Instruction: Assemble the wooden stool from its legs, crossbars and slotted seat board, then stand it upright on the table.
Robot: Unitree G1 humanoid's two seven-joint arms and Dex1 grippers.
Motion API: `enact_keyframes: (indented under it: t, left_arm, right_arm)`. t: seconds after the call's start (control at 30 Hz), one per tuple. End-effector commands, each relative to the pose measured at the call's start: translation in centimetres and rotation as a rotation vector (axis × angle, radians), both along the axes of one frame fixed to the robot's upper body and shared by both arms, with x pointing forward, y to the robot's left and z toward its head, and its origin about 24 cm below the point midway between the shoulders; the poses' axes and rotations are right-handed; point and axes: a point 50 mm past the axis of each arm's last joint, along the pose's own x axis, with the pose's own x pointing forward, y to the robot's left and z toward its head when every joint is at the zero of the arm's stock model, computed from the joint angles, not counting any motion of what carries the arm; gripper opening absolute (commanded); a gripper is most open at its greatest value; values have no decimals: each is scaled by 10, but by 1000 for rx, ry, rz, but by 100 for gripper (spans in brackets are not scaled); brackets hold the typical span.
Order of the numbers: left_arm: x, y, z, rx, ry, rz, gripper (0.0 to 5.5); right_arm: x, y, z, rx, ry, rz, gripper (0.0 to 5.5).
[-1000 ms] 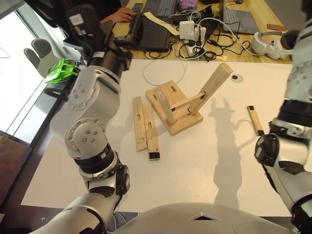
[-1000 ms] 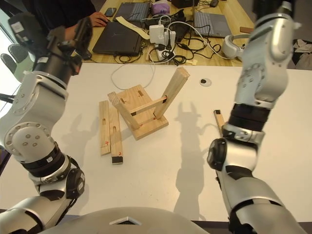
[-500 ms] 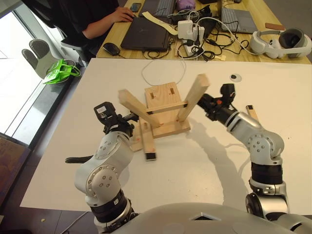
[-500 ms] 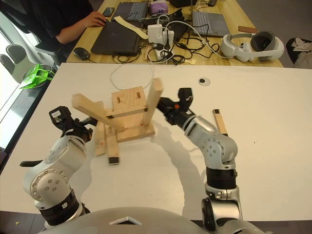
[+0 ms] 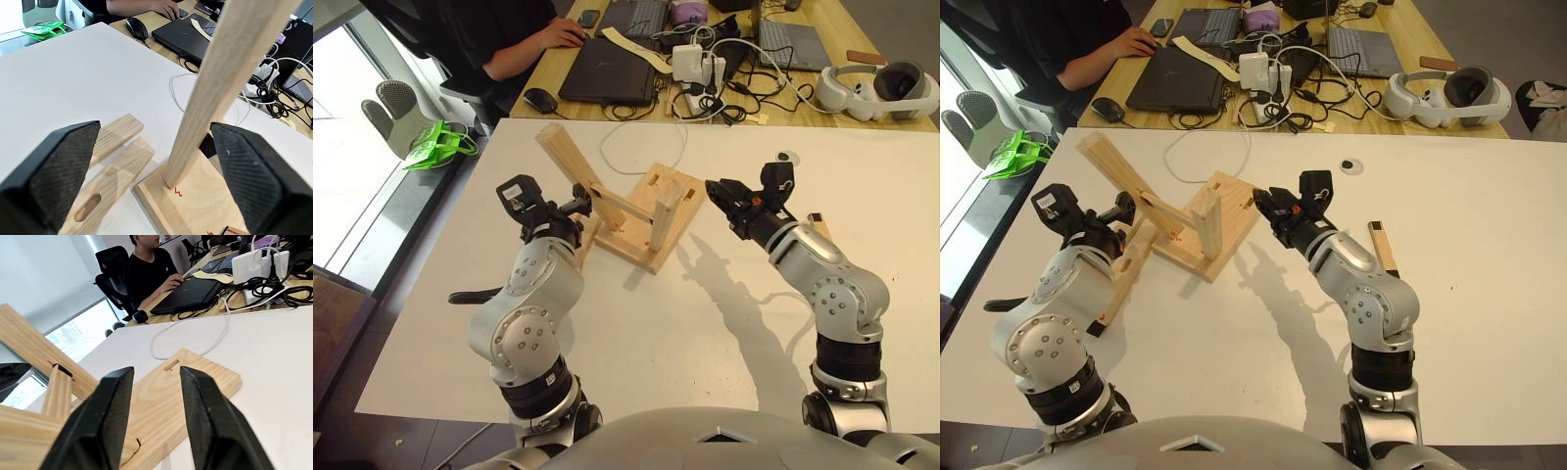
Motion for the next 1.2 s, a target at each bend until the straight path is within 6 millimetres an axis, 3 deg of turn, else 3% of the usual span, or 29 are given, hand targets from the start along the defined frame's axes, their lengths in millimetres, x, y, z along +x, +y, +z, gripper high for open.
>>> enact_keyframes:
  t: [0.03, 0.13, 0.2, 0.27, 0.33, 0.47, 0.63, 0.73, 0.83, 0.97, 1.2]
  left_arm:
    - [-4, -7, -5, -81, 15, -6, 418]
    - [-6, 7, 1, -25, -31, 19, 418]
    - [-7, 21, 10, 12, -95, 60, 418]
    - [-6, 31, 19, 45, -158, 89, 418]
    - [-5, 38, 27, 88, -207, 119, 418]
    - [3, 48, 32, 120, -242, 164, 418]
    - [14, 60, 25, 105, -238, 216, 418]
    - [17, 64, 20, 103, -229, 234, 418]
    - [15, 69, 14, 105, -216, 251, 418]
    - [10, 77, 2, 107, -184, 288, 418]
    - [3, 77, -1, 98, -178, 318, 418]
  right_arm:
    - [-9, -13, 10, -13, -65, 92, 108]
    - [-28, -28, 21, -63, -90, 362, 55]
    - [-51, -32, 28, -67, -78, 605, 17]
    - [-73, -23, 30, -28, -64, 796, 17]
    - [-81, -4, 27, 20, -69, 874, 17]
    - [-70, 42, 14, 49, -99, 858, 17]
    - [-38, 102, -1, -79, -221, 630, 17]
    - [-38, 123, -7, -198, -331, 539, 17]
    - [-38, 120, -5, -271, -396, 453, 17]
    - [-27, 83, 2, -396, -430, 294, 17]
    - [-19, 41, 15, -522, -467, 192, 17]
